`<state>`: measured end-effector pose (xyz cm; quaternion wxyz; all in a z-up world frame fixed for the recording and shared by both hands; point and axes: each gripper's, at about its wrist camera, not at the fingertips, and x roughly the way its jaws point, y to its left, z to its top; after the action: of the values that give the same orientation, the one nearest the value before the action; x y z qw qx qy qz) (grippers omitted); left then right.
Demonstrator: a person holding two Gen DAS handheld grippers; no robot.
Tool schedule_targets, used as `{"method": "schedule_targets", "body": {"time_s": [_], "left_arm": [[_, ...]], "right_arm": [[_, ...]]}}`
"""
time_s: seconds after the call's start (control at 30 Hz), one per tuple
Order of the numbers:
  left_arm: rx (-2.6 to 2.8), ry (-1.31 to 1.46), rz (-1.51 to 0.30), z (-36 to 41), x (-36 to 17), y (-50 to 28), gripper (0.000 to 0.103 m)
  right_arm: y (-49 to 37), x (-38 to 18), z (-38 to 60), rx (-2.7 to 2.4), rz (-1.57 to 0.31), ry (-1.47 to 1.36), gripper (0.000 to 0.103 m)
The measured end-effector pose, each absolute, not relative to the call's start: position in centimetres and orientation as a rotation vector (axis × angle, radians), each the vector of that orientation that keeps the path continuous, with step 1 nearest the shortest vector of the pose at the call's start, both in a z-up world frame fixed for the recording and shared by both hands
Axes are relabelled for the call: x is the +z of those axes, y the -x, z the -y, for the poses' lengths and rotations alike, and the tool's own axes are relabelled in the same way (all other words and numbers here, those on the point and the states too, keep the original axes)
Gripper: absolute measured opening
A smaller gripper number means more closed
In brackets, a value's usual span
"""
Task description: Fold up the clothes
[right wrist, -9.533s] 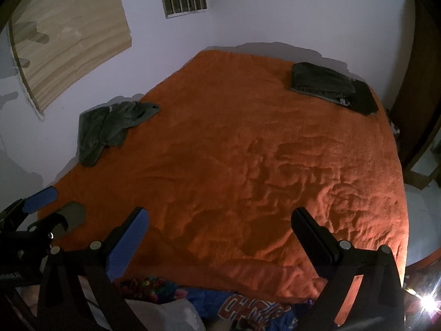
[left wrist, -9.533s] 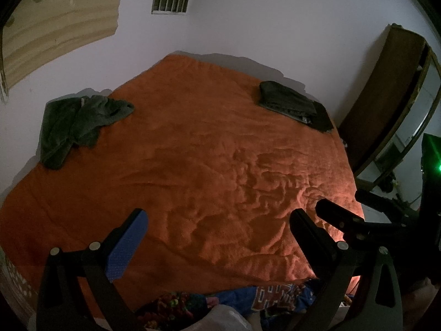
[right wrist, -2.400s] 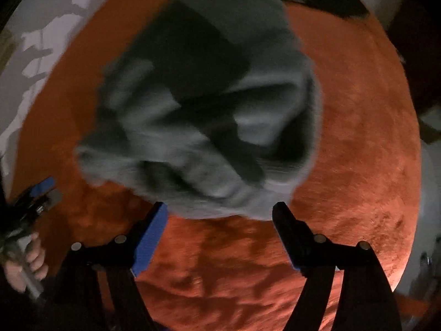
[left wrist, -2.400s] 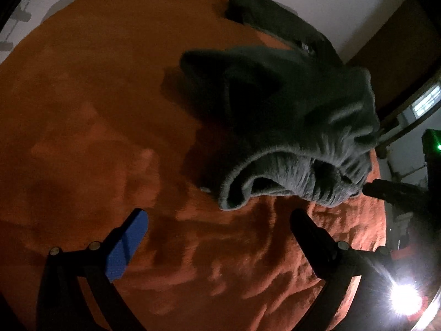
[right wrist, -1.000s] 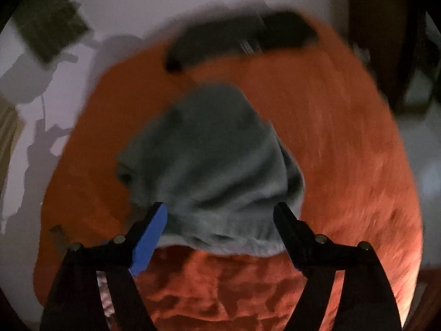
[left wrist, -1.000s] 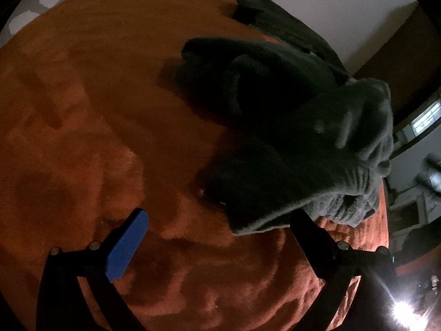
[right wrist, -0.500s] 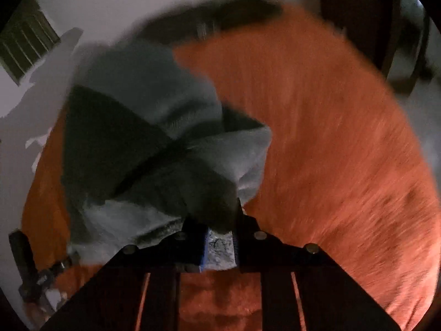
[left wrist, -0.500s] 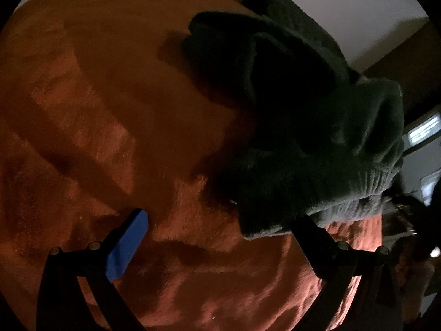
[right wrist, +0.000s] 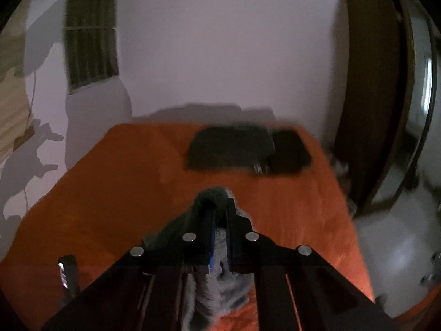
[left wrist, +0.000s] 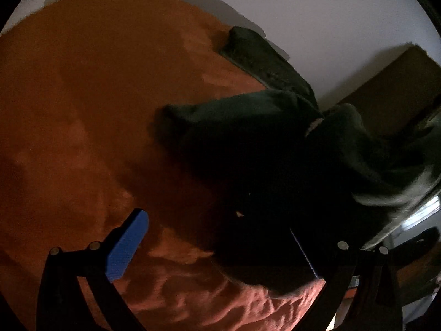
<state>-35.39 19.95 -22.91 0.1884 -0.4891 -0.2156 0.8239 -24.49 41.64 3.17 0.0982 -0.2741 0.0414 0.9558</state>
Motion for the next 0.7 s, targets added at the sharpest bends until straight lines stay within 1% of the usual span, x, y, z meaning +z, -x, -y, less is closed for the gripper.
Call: {"method": "schedule_targets", "body": {"time_s": [0.17, 0.23, 0.33, 0.37, 0.43, 0.5, 0.53, 0.6, 0.67, 0.7], "left_arm": [[2.244, 1.225, 0.657, -16.9, -16.9, 32.6, 0.102], [2.257, 1.148, 0.646, -16.9, -14.1, 32.0, 0.102], [2.276, 1.024, 0.655, -14.5, -9.8, 30.7, 0.102], [2.279, 0.986, 0.667, -13.6, -8.4, 30.3, 0.102], [2.297, 0.971, 0.658, -12.6, -7.6, 30.1, 0.102], [2.315, 0.959, 0.648, -11.6, -6.8, 29.9, 0.102], [2.324, 0.952, 0.643, -11.1, -6.4, 29.9, 0.102], [2.341, 0.939, 0.634, -10.1, -5.7, 29.7, 0.102], [2.343, 0.947, 0.668, -8.4, -5.6, 30.2, 0.102], [2.340, 0.951, 0.691, -7.8, -5.8, 30.4, 0.102]], "right_arm": [[24.0, 10.8, -37.4, 2.868, -0.034, 0.707, 0.005], [23.8, 14.7, -36.6, 2.873, -0.016, 0.657, 0.005], [23.7, 21.1, -36.3, 2.887, -0.055, 0.532, 0.005], [24.2, 22.3, -36.1, 2.896, -0.054, 0.521, 0.005], [25.8, 24.0, -33.8, 2.942, 0.029, 0.615, 0.005], [27.0, 23.3, -31.1, 2.956, 0.109, 0.714, 0.005], [27.6, 21.9, -29.6, 2.973, 0.147, 0.795, 0.005], [28.7, 18.0, -27.6, 2.994, 0.195, 0.932, 0.006], [29.6, 13.1, -25.3, 3.013, 0.216, 1.109, 0.008], [30.4, 10.4, -24.3, 3.010, 0.220, 1.240, 0.008]]}}
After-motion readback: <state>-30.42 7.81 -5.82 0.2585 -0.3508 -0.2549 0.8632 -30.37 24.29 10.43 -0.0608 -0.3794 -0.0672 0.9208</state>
